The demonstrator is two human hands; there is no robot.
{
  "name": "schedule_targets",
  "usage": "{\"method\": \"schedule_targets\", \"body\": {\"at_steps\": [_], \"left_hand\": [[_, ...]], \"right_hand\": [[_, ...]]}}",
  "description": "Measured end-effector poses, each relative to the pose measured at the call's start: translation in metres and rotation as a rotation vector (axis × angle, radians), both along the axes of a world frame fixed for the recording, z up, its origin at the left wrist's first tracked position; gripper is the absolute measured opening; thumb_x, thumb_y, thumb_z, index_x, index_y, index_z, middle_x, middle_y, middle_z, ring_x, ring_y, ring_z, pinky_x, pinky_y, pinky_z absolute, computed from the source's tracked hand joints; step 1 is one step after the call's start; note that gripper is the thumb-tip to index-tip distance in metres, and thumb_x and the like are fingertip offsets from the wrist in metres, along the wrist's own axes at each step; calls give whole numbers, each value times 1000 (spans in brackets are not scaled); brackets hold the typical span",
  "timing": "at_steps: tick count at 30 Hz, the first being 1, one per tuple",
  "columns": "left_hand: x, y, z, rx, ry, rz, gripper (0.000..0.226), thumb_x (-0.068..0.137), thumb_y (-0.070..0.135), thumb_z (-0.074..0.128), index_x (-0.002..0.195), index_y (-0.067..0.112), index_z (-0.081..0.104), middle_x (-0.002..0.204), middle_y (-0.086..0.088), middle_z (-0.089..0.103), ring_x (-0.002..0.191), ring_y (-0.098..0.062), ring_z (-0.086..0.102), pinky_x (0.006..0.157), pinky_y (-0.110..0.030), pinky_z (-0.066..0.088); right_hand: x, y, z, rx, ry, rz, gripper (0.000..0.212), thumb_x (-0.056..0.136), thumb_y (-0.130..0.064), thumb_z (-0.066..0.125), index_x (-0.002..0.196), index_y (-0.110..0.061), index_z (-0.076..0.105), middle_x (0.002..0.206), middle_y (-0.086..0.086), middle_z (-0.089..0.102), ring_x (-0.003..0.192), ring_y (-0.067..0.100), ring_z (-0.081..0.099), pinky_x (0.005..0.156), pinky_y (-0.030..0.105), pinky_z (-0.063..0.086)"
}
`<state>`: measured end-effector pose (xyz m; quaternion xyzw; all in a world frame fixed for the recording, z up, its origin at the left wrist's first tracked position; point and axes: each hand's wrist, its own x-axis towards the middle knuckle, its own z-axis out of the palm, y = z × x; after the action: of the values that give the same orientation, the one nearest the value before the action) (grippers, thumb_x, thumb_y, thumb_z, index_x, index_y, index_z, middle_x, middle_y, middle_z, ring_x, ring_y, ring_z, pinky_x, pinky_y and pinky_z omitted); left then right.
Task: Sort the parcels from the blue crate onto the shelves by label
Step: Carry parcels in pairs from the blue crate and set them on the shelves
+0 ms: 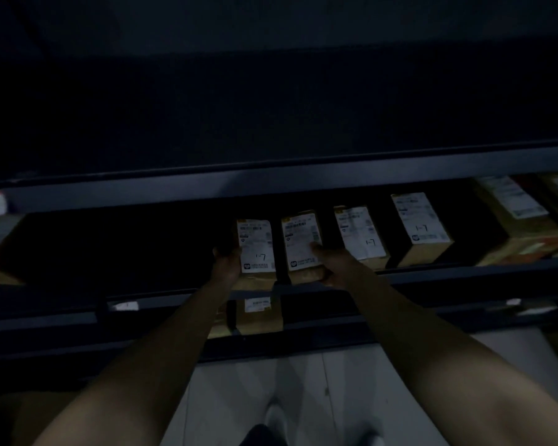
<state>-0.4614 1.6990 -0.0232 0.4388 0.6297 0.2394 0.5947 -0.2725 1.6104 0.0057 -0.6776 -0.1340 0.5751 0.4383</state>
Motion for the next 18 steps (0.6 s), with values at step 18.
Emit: {"method": "schedule_targets", "body": {"at_steps": [18], "left_hand": [[93,-79,85,776,500,-557,33,91,11,52,123,4,52,123,-19,49,113,-35,46,93,-43,43]], "right_hand": [[55,-64,76,2,-922,244,41,98,-25,51,134,-4,53,130,16,59,115,29,58,82,24,43]]}}
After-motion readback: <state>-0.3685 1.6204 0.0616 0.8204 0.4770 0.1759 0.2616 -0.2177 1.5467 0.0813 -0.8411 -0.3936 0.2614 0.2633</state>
